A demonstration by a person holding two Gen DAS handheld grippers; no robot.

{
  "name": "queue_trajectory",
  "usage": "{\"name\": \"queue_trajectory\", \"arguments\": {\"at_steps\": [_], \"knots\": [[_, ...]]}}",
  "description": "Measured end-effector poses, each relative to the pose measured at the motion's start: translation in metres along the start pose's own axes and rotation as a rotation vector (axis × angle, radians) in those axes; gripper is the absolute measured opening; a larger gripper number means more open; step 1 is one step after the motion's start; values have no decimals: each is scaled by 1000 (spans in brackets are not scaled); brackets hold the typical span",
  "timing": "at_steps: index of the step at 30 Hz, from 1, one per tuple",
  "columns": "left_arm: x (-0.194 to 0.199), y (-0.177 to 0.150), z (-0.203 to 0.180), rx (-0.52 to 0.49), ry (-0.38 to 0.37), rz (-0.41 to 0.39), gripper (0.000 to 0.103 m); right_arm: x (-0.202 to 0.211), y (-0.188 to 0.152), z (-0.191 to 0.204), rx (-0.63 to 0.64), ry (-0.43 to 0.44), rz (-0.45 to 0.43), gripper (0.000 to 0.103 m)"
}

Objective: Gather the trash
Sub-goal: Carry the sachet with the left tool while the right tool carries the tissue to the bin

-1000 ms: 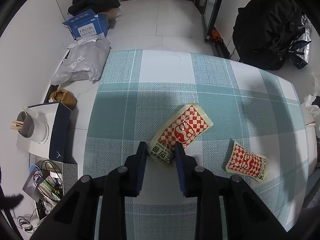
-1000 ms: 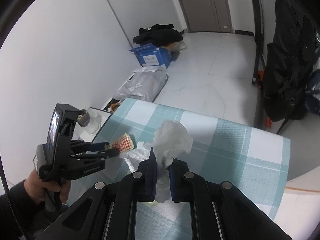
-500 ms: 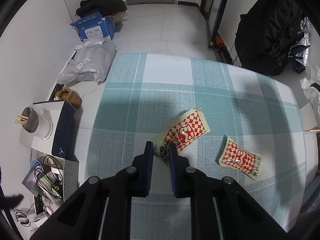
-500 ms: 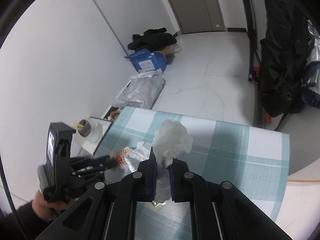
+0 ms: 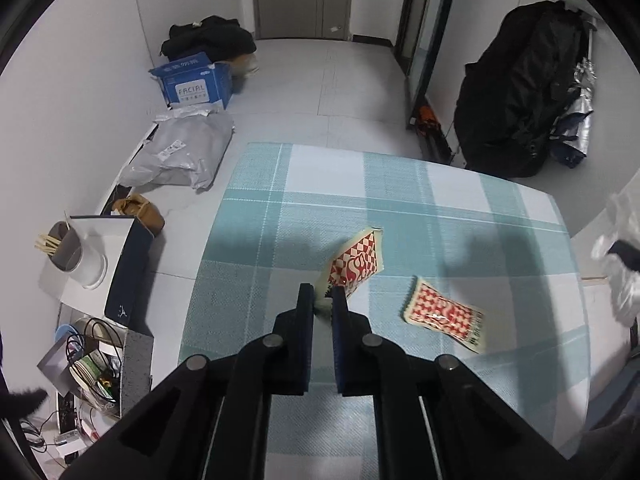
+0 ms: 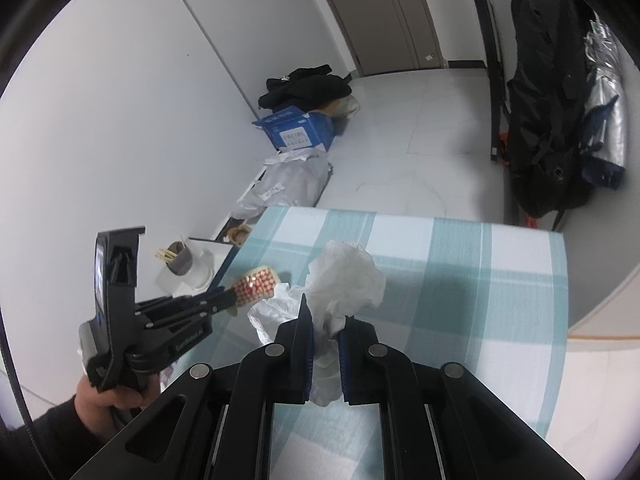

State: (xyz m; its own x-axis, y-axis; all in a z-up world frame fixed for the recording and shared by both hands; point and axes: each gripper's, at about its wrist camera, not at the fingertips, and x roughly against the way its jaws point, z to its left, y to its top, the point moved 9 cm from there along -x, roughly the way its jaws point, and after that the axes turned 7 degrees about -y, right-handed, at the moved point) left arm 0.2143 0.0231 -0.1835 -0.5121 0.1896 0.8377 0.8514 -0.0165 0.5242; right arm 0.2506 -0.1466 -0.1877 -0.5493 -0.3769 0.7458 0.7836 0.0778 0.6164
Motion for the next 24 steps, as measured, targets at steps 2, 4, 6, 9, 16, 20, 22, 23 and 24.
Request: {"name": "queue_trajectory", "arguments": {"at_steps": [2,4,6,9,16,20,22,23,24], "knots": [[9,2,-5,-12,-12,-17,4,5,-4,-1,-9,-8,-2,10],[21,6,-11,-20,-24,-45,4,13,-7,-2,-23,-9,-9,10],[36,9,-18,-25,-45,-77,4,23,-8,-4,-33,-13,-22,9],[59,16,-33,-30,-89,-118,4,43,-8,-6,-41,-21,-49,10],[129,37,-85,-92,-182,-257,4,119,0,-14,-31,-56,-154,9],[170,45,-123,-152,-242,-336,4,173,6,-30,-56,-86,-232,9],[189,46,-147,-190,-277,-369,4,200,8,-40,-64,-107,-270,9],[197,45,-160,-208,-299,-381,4,213,7,-44,-67,-119,-289,9],[203,44,-170,-225,-318,-387,4,228,5,-49,-69,-135,-310,9]]}}
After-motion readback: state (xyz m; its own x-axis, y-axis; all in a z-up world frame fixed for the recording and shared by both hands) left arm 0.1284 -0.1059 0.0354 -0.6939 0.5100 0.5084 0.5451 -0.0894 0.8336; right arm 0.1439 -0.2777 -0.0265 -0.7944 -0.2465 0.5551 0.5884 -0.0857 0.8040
